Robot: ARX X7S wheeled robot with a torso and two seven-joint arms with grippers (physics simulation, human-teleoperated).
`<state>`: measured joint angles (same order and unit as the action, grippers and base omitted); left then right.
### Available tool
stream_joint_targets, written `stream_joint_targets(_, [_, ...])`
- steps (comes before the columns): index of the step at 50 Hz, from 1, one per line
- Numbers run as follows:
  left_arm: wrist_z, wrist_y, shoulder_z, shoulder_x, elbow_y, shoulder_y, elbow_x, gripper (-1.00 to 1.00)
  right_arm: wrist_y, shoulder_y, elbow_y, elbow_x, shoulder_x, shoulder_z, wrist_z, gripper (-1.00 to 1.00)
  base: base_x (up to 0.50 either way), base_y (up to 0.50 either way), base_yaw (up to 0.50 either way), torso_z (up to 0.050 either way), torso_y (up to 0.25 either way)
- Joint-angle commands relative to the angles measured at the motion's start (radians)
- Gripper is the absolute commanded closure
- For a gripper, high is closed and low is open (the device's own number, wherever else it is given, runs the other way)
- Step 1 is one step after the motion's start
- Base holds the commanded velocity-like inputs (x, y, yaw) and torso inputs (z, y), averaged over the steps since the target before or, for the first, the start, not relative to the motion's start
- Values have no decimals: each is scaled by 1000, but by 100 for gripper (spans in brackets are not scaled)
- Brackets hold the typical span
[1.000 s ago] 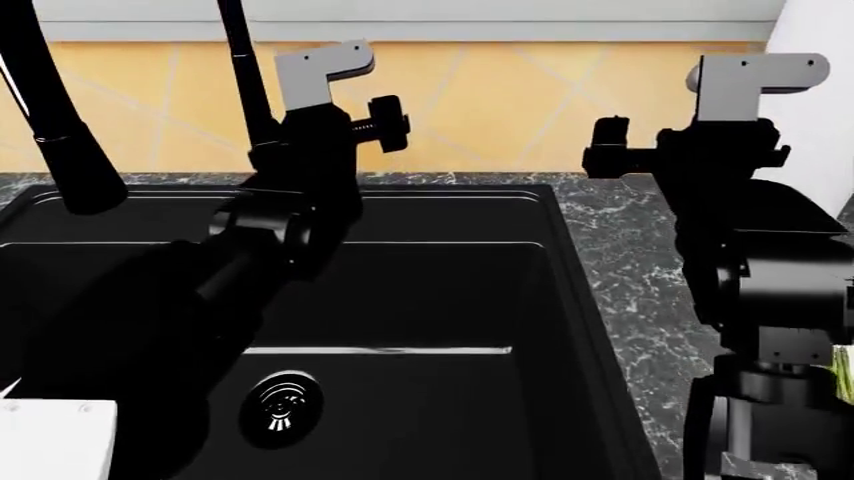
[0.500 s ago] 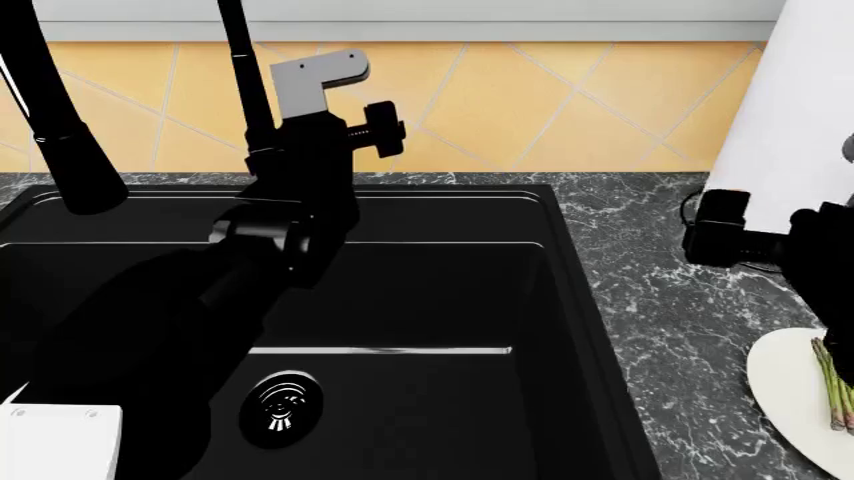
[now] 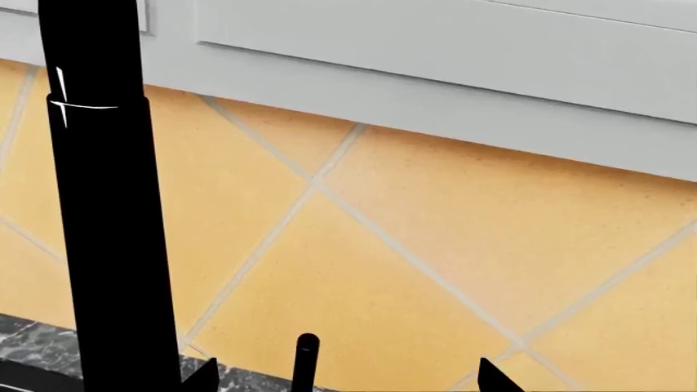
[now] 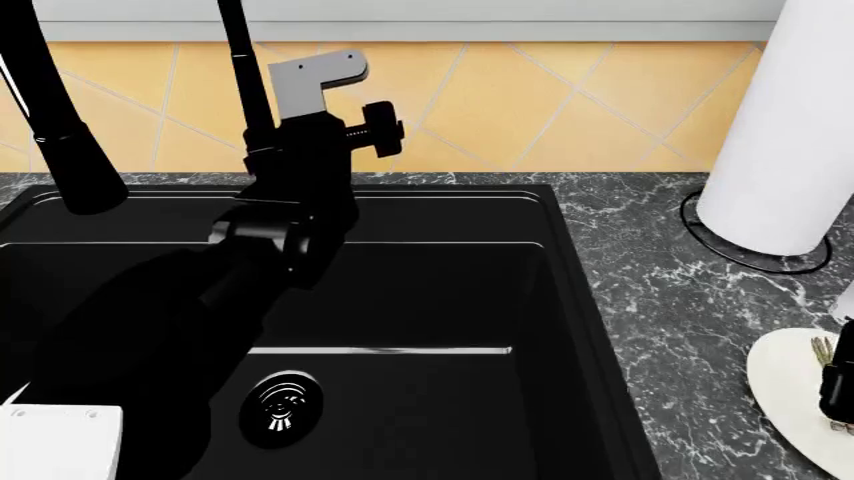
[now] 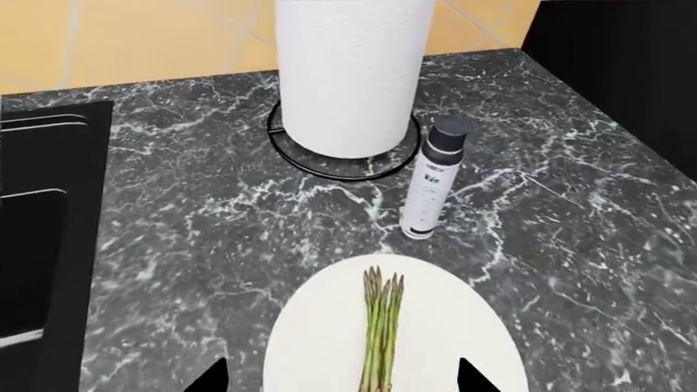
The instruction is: Pick the asparagus from the counter and place it in the sink. Then turn on the sink faucet.
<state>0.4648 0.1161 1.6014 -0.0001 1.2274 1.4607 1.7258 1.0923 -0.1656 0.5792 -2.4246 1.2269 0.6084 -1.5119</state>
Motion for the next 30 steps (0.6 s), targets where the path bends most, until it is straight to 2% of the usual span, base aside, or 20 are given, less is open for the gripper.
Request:
stream_joint_targets(1, [-3,1,-1,0,3,-5,-1,-100,-91,251,4,-191,137,199,-47,-100,0,0,0,0,0])
stream_joint_targets(10, [-3,2,0,0,1,-5,-6,-100,-115,251,-34,-87,144,172,46,-100,0,0,0,0,0])
stream_joint_targets(20, [-5,1,-2,0,-2,-7,-8,-100,-237,257,-85,95,208,3,252,-100,0,0,0,0,0])
stream_joint_targets(30, [-6,0,-3,0,0,-8,-9,-100,-336,289,-129,193,261,-124,369,-100,0,0,0,0,0])
